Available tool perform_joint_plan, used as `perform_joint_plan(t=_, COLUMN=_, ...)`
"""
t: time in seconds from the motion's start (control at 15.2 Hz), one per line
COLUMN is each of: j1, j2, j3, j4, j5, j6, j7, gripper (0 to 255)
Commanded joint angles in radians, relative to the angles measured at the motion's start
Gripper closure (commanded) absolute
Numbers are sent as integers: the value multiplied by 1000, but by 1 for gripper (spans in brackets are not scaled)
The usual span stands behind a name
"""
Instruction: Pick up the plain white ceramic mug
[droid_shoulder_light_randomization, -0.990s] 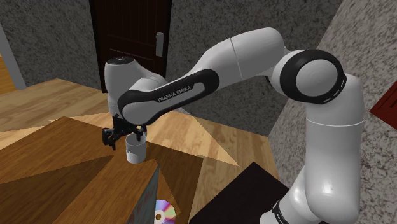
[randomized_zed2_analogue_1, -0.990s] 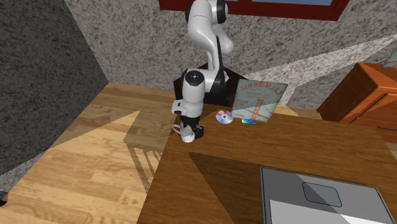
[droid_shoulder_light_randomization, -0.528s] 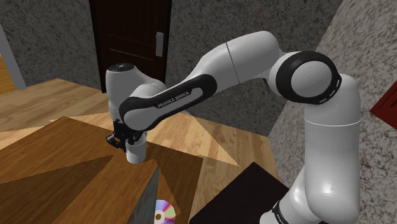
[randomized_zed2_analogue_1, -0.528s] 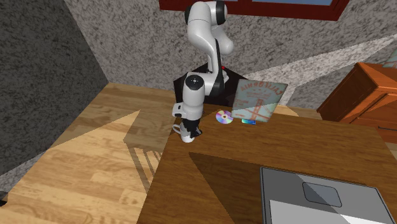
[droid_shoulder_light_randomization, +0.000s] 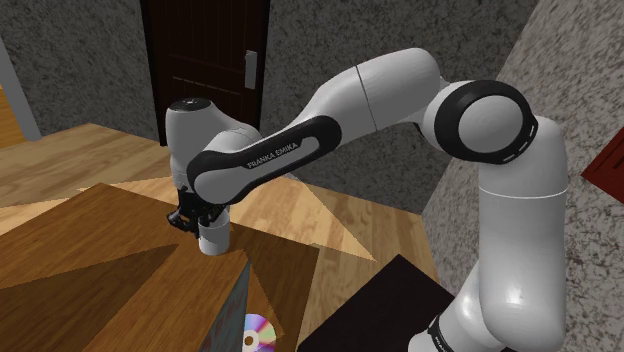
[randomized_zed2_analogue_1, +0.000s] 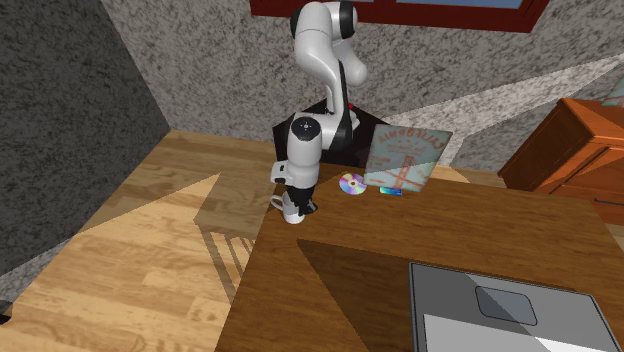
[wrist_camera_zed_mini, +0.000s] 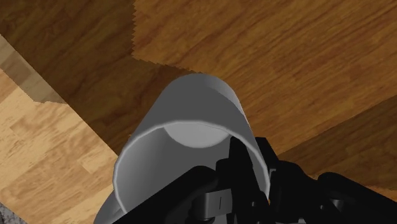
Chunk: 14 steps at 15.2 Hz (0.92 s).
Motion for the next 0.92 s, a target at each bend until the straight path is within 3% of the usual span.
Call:
perform_joint_plan(t=0.0, j1=-2, j2=-10, j3=3, j4=6, j5=6, j6=-15, j7=-5, gripper=255)
perform_joint_plan(t=0.86, j1=-14, j2=-84, j3=27, j4=79, j5=54, j6=-154, j7=-42, gripper=255)
